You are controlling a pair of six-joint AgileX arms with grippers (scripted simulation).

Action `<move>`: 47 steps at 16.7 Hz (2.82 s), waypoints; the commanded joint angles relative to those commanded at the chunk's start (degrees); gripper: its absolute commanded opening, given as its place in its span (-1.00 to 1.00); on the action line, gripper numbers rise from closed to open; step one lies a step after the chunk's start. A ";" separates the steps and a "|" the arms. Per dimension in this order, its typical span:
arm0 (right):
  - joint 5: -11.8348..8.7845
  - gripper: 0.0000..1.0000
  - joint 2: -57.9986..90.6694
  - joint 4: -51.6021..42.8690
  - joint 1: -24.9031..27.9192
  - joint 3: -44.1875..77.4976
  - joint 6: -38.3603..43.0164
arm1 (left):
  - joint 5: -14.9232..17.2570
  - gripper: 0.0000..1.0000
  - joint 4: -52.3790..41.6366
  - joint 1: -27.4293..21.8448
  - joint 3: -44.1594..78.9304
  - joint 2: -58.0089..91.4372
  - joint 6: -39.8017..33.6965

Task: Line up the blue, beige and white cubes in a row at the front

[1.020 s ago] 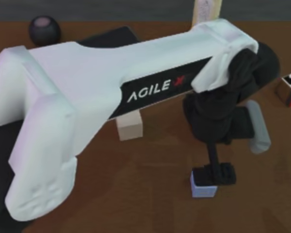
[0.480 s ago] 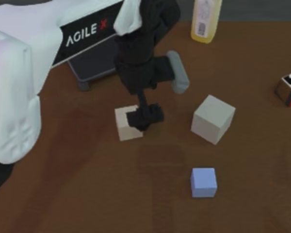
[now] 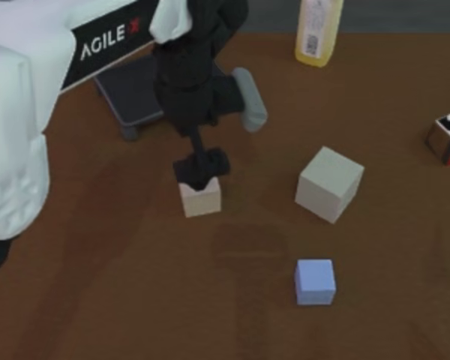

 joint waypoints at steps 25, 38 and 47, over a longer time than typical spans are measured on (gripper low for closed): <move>0.00 1.00 0.00 0.00 0.00 0.00 0.00 | 0.06 -0.81 17.09 0.24 -12.42 4.75 0.22; 0.00 1.00 0.00 0.00 0.00 0.00 0.00 | 0.73 -1.00 13.89 0.07 -10.50 2.83 -0.06; 0.00 1.00 0.00 0.00 0.00 0.00 0.00 | 0.70 -1.00 2.80 1.14 -2.52 -0.31 -0.35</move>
